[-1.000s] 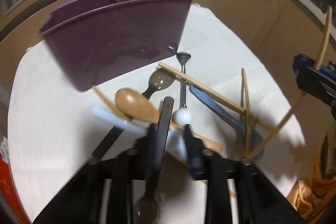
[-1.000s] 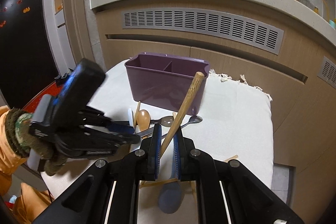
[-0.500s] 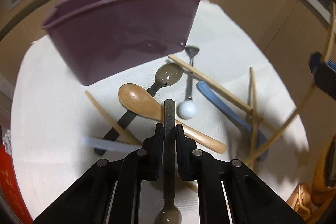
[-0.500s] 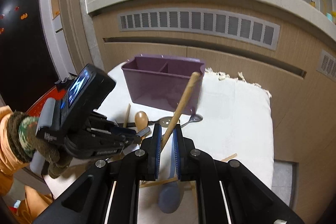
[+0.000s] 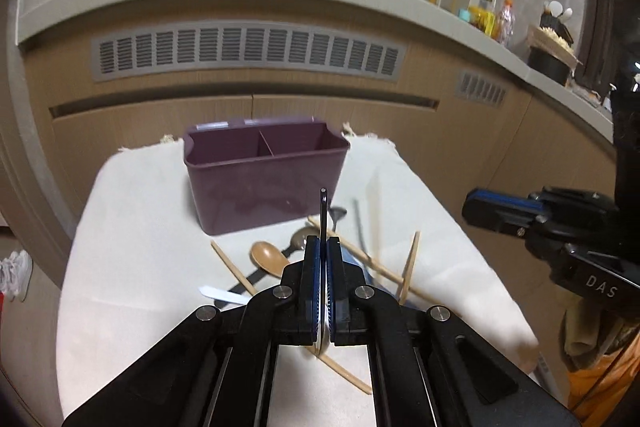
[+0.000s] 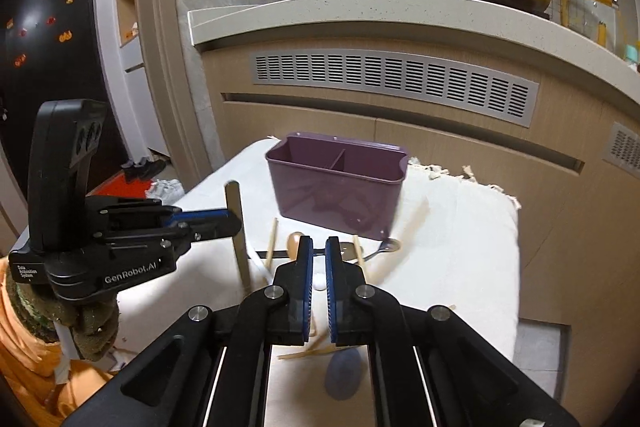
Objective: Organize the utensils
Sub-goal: 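Lift the dark spoon with the left tool while the right tool lifts the chopstick upright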
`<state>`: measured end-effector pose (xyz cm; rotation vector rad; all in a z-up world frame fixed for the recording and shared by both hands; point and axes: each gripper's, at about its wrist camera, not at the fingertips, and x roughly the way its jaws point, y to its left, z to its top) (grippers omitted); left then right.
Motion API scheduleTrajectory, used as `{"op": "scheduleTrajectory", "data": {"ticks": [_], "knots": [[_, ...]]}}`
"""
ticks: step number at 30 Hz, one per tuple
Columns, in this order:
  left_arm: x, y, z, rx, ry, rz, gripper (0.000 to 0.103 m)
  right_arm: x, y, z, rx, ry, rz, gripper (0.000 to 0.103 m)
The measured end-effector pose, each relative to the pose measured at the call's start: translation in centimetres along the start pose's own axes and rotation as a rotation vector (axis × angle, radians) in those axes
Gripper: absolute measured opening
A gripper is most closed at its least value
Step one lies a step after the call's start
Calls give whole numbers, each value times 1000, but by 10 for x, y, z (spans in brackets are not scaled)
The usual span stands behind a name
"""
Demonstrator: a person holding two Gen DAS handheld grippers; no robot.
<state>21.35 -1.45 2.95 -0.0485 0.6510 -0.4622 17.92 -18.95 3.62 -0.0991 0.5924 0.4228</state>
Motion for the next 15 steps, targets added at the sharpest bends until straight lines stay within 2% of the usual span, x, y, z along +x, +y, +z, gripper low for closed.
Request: {"op": "scheduleTrajectory", "data": {"ticks": [3, 6, 9, 12, 14, 15], "knots": [[-2, 6, 0, -20, -6, -11, 3, 0, -2, 1, 21, 7, 18, 6], [-6, 12, -6, -42, -10, -7, 3, 0, -2, 1, 18, 10, 0, 6], [-13, 14, -11, -54, -17, -7, 3, 9, -8, -2, 34, 62, -6, 6], [-22, 12, -14, -36, -54, 13, 3, 41, -32, -12, 124, 166, 3, 15], [-27, 11, -15, -31, -78, 20, 3, 63, -48, -20, 193, 217, -12, 25], [-28, 12, -16, -31, -85, 19, 3, 72, -54, -23, 219, 234, -16, 27]]}}
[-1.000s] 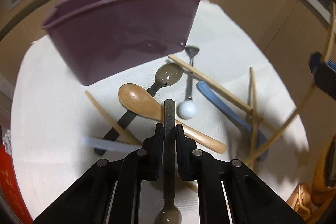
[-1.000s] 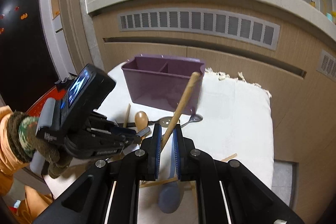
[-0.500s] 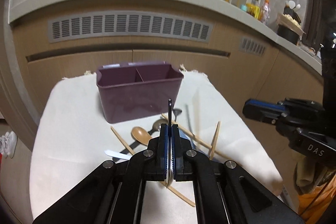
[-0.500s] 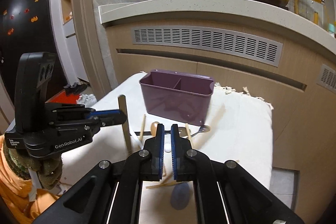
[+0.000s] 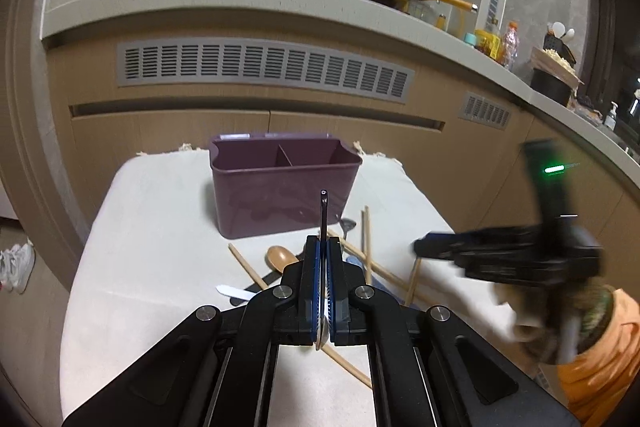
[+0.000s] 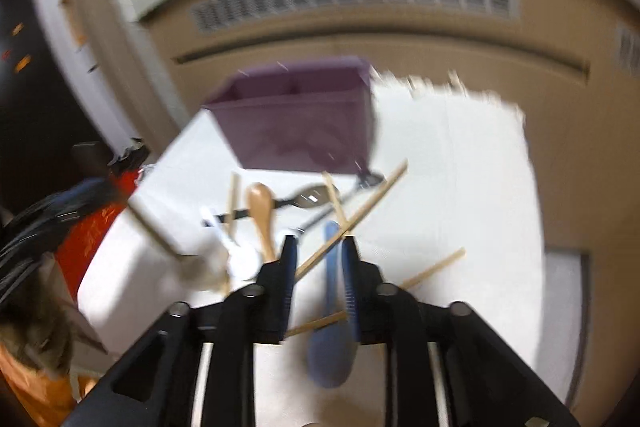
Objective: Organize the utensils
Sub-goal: 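Lift the dark spoon with the left tool while the right tool lifts the chopstick upright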
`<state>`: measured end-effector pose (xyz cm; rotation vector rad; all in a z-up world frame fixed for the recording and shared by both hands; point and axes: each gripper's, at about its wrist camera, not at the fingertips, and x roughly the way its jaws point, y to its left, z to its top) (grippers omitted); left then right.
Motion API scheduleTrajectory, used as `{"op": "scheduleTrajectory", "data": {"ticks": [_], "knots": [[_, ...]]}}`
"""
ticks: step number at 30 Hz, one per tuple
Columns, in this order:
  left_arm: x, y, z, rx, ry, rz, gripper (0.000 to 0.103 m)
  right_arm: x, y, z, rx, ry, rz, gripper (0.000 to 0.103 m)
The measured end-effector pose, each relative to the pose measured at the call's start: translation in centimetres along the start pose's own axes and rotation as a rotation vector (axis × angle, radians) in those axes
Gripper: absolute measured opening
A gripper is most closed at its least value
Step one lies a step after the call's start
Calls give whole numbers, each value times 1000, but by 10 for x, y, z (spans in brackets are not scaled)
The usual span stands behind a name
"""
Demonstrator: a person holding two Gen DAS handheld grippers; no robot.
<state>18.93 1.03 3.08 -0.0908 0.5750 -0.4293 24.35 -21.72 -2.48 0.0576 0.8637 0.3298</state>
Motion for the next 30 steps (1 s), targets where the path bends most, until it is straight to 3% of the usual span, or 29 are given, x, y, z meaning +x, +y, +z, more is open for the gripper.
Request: {"op": "scheduleTrajectory", "data": {"ticks": [2, 5, 7, 9, 11, 17, 24, 25, 27, 30], "knots": [[-2, 2, 0, 1, -14, 4, 3, 27, -14, 5, 80, 38, -26, 35], [-2, 7, -1, 0, -24, -1, 3, 56, -28, 14, 181, 77, -39, 35], [-2, 10, -1, -4, -26, -11, 3, 72, -30, 22, 220, 73, -92, 35], [-1, 14, -3, -11, -28, -19, 3, 84, -31, 28, 246, 73, -202, 35], [-1, 18, -5, -16, -27, -25, 3, 87, -37, 29, 273, 61, -241, 35], [1, 36, -12, -56, -32, -52, 3, 64, -48, 6, 243, 61, -242, 35], [2, 37, -13, -60, -42, -83, 3, 89, -47, 5, 250, 107, -279, 35], [1, 38, -13, -61, -42, -82, 3, 90, -45, 6, 244, 100, -289, 34], [0, 40, -14, -68, -42, -81, 3, 94, -43, 8, 211, 99, -297, 14], [-1, 40, -14, -78, -32, -74, 3, 89, -40, 8, 187, 97, -259, 7]]}}
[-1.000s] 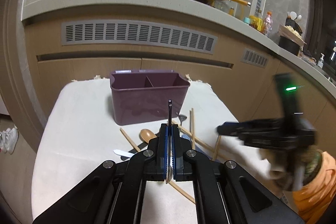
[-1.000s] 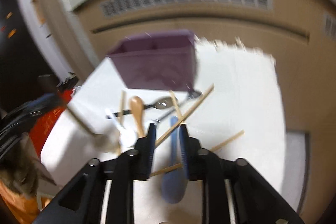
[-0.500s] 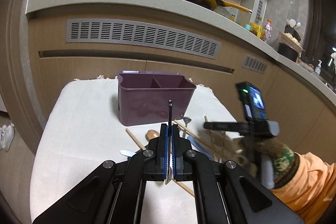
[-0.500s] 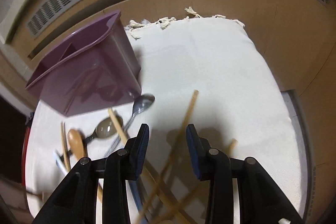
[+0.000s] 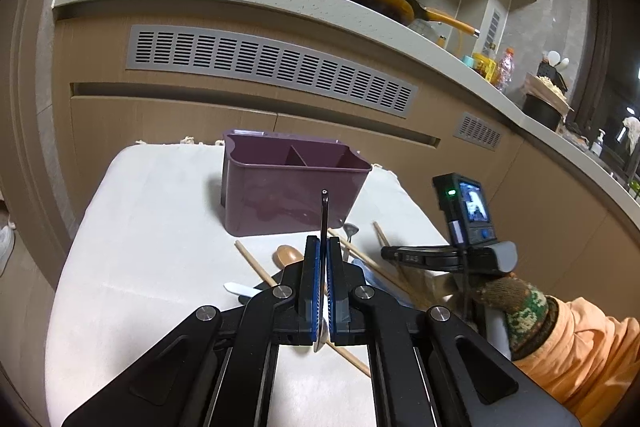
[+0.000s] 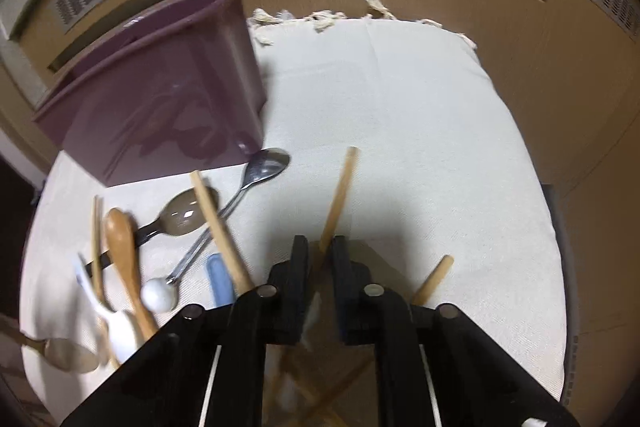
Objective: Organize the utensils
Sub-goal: 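Lift the dark spoon with the left tool while the right tool lifts the chopstick upright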
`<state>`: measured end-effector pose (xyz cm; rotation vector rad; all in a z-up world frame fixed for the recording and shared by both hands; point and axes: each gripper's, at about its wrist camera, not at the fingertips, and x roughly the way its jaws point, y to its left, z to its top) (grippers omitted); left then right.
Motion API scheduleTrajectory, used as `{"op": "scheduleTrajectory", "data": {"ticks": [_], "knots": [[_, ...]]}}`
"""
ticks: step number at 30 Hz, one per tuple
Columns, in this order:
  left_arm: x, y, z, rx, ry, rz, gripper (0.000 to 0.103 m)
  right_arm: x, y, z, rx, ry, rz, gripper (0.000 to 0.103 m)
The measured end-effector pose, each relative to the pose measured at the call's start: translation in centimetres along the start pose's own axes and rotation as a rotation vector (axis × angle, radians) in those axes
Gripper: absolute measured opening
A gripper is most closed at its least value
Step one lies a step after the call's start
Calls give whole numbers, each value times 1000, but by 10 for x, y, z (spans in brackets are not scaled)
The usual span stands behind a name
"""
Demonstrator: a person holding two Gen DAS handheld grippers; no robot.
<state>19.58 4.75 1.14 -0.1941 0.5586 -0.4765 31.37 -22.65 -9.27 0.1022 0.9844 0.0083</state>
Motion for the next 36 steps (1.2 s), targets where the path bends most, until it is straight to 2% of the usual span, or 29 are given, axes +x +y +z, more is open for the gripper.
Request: {"op": "scheduleTrajectory", "data": {"ticks": [11, 14, 16, 18, 21, 23, 26, 32, 36], "knots": [[-20, -19, 1, -1, 8, 27, 3, -117, 9, -28, -124, -234, 247, 6], [-26, -26, 2, 4, 5, 37, 3, -135, 14, -35, -178, -271, 253, 6], [-28, -29, 2, 8, 3, 48, 3, -129, 16, -37, -221, -238, 244, 7], [-29, -32, 2, 12, 3, 56, 3, -108, 18, -40, -280, -166, 228, 9], [-27, -34, 1, 21, 9, 57, 3, -76, 21, -45, -348, -112, 163, 11], [-23, -34, 0, 26, 18, 53, 3, -57, 21, -40, -365, -94, 150, 12], [-16, -31, -1, 28, 32, 43, 3, -32, 26, -22, -395, -60, 190, 21], [1, -16, -4, 7, 66, 15, 3, 5, 40, -1, -431, 23, 207, 21], [14, -4, -5, -26, 88, 12, 3, 16, 32, 12, -337, 70, 290, 18]]}}
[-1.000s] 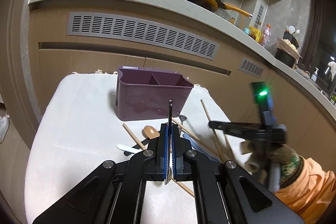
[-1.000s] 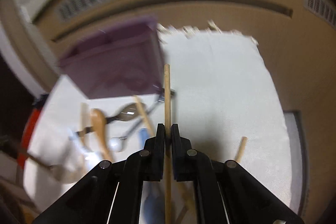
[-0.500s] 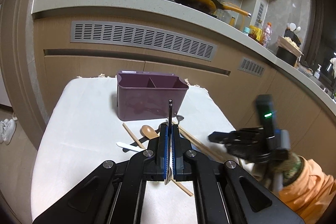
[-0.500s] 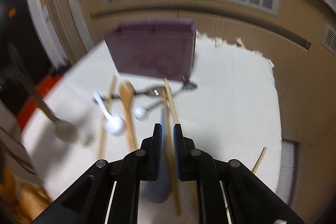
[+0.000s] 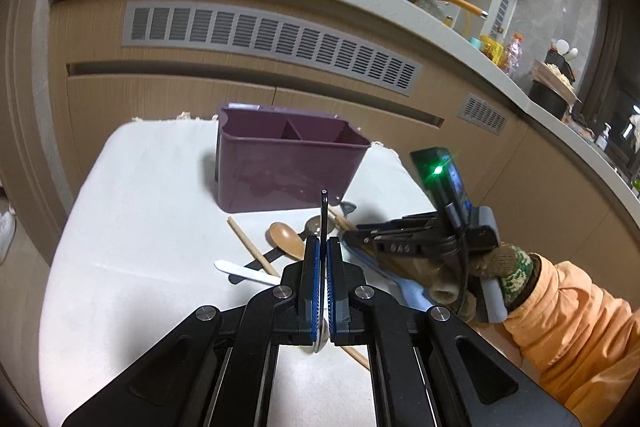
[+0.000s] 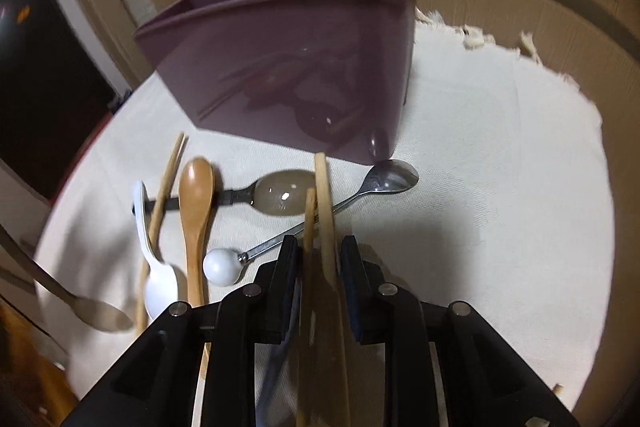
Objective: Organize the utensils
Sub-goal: 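Lift the dark spoon with the left tool while the right tool lifts the chopstick upright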
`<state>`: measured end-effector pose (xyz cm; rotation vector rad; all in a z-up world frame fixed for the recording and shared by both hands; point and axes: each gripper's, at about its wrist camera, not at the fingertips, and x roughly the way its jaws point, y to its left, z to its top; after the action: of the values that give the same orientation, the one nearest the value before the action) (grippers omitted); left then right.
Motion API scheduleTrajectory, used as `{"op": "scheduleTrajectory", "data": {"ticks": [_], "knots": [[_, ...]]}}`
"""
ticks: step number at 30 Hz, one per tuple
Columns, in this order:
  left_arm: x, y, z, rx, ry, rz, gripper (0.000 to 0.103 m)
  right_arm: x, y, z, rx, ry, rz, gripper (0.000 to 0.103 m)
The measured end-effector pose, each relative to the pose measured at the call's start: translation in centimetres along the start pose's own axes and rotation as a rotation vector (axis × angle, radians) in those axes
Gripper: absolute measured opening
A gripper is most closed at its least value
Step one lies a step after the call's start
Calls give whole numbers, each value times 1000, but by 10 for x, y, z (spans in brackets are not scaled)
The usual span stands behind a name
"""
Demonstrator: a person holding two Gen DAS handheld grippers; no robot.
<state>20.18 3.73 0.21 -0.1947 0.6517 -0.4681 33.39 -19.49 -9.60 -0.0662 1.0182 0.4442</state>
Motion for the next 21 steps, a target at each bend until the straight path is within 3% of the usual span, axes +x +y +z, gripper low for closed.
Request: {"op": "scheduleTrajectory", "data": {"ticks": [1, 5, 11, 21], "knots": [[3, 3, 0, -8, 6, 1, 3, -1, -1, 1, 11, -7, -8, 12], [7, 4, -1, -13, 12, 4, 3, -23, 8, -2, -4, -58, -26, 12], [2, -7, 0, 9, 2, -1, 3, -91, 30, -12, -51, -205, -2, 10], [-25, -33, 11, 60, -57, 11, 3, -179, 70, -18, -132, -402, 21, 7]]}}
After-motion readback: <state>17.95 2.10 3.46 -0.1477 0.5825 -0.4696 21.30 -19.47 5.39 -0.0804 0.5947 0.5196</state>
